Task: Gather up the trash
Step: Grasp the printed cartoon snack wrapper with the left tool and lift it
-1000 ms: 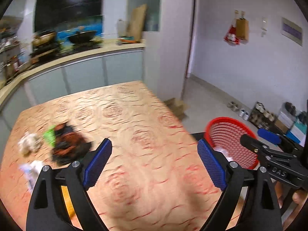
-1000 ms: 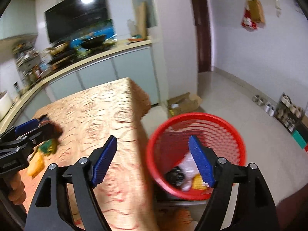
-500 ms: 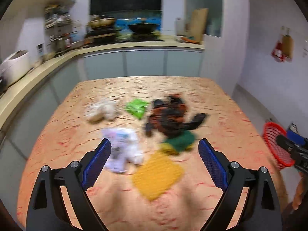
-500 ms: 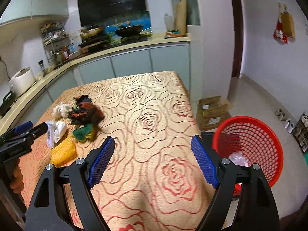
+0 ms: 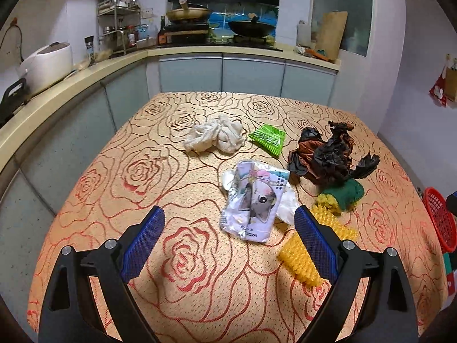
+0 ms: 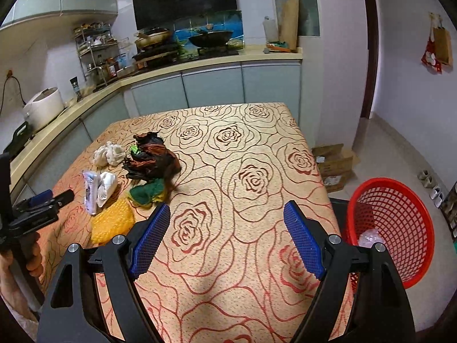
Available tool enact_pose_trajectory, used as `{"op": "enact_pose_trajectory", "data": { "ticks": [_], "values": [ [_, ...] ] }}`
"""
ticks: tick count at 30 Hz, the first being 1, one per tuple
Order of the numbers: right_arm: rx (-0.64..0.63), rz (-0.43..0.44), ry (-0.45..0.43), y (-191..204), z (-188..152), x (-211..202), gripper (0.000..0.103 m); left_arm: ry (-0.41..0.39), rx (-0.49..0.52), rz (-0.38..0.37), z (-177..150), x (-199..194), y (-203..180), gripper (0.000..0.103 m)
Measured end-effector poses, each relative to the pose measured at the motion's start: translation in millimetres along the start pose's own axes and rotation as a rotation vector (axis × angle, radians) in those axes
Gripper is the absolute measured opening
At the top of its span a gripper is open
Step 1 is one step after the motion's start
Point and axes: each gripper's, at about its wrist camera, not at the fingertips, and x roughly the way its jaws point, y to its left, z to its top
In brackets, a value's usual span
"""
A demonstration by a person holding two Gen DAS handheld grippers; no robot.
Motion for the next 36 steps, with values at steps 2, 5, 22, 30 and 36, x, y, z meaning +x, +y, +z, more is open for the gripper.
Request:
{"op": "enact_pose_trajectory", "data": {
  "ticks": [2, 5, 22, 30, 36],
  "values": [
    [-0.006, 0.006, 0.009, 5, 0, 3, 0.079, 0.006, 0.016, -0.007, 2, 7, -5, 0.089],
    [-0.022, 0.015, 0.024, 13, -1, 9, 0.079, 0.012, 0.038, -0.012, 3, 16, -11, 0.089],
    [-0.057, 0.042, 0.078, 41, 1, 35, 0.079, 0.076, 0.033, -0.101, 13, 56, -6, 0.046],
    [-0.075, 0.087, 0.109, 63, -1, 49, 0.079, 0.053, 0.002, -0.098, 11, 44, 7, 0.035],
    [-0.092, 0.149, 0.16, 86, -11, 64, 0.079, 0.006, -0.035, -0.093, 13, 24, 22, 0.032]
  ]
}}
